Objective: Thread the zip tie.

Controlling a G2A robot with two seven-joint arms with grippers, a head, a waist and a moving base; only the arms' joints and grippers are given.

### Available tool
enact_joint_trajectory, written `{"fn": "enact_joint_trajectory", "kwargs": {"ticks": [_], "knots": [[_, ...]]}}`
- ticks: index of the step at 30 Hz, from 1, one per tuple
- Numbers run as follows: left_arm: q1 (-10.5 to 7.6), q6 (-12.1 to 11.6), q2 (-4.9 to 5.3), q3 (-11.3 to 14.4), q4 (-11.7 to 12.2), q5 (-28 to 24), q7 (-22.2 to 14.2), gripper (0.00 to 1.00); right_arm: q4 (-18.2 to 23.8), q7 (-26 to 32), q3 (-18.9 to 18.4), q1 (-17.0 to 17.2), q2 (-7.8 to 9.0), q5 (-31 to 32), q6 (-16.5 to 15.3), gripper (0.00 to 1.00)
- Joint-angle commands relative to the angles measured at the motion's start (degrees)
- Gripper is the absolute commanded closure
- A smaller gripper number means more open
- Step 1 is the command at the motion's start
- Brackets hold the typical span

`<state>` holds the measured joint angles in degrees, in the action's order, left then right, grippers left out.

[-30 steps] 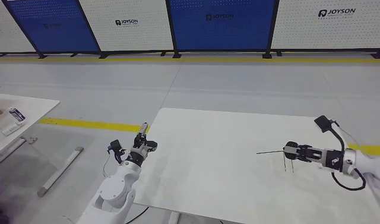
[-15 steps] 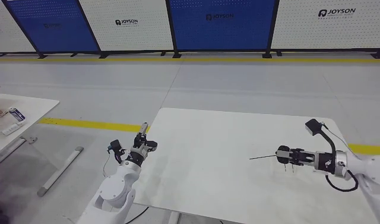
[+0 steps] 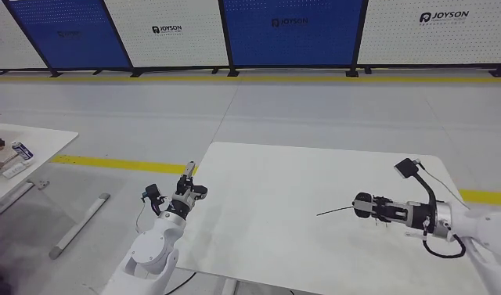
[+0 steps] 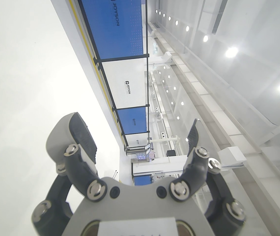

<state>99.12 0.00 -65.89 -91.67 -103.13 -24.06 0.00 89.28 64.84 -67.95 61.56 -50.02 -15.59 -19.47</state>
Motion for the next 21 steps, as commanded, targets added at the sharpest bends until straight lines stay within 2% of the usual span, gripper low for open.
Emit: {"fn": "enact_joint_trajectory", "kwargs": {"ticks": [1, 17, 19, 21], "knots": [[0.0, 0.0, 0.0, 0.0, 0.0, 0.0, 0.0, 0.0, -0.2, -0.1, 0.0, 0.0, -0.01, 0.1, 0.0, 1.0], [0.0, 0.0, 0.0, 0.0, 0.0, 0.0, 0.0, 0.0, -0.2, -0.1, 0.0, 0.0, -0.01, 0.1, 0.0, 1.0], [0.0, 0.0, 0.0, 0.0, 0.0, 0.0, 0.0, 0.0, -0.9, -2.6, 0.0, 0.6, -0.1, 0.5, 2.2, 1.0], [0.0, 0.0, 0.0, 0.0, 0.0, 0.0, 0.0, 0.0, -0.8, -2.4, 0.1, 0.3, -0.18, 0.7, 1.1, 1.0]]}}
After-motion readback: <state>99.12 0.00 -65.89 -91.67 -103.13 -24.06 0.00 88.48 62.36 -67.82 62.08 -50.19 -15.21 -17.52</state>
